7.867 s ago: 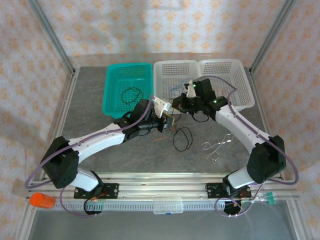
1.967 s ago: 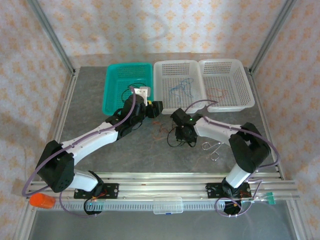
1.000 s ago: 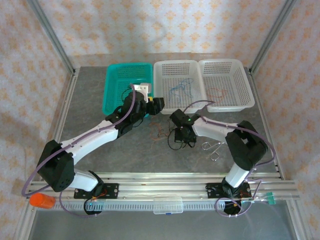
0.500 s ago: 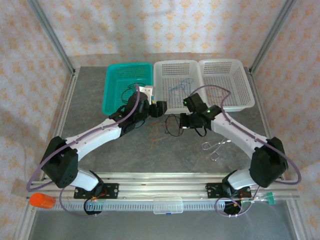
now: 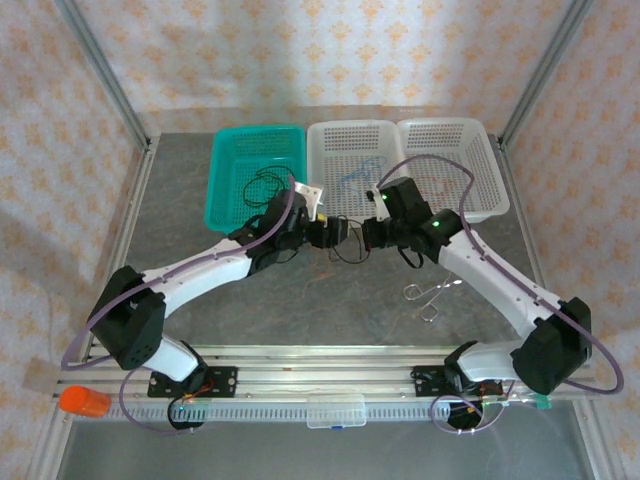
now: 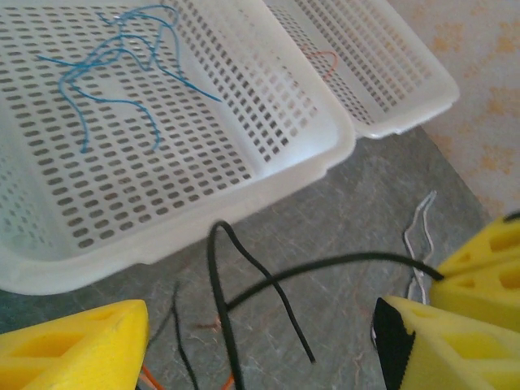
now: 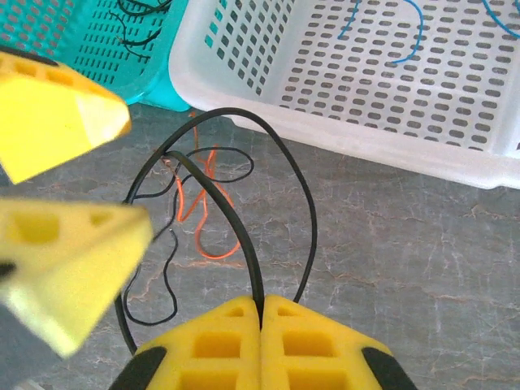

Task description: Untangle the cables

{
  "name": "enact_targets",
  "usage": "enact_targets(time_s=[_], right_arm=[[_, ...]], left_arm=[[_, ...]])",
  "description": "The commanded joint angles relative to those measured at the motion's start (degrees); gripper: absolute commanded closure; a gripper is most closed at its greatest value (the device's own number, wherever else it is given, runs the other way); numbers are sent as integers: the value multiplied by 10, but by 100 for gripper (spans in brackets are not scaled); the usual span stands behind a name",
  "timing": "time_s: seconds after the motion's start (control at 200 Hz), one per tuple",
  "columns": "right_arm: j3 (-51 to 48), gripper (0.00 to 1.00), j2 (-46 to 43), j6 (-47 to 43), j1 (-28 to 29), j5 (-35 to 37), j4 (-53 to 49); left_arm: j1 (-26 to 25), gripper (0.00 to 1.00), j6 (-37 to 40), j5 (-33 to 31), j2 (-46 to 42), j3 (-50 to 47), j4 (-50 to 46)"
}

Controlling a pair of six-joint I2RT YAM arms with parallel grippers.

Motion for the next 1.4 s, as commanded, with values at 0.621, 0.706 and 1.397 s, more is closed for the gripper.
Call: enact_targets(time_s=[0.621,0.706,1.397], right_arm=[[56,100,-86,-118,-4,-55,-98],[75,100,-87,-134,-4,-49,-127],[119,100,-134,-6,-12,55,-33]], left_arm=[[-22,37,2,-43,33,1,-7],[-22,37,-3,-36,30,-3,-2],[-22,35,-36,-24,-11,-71,83]])
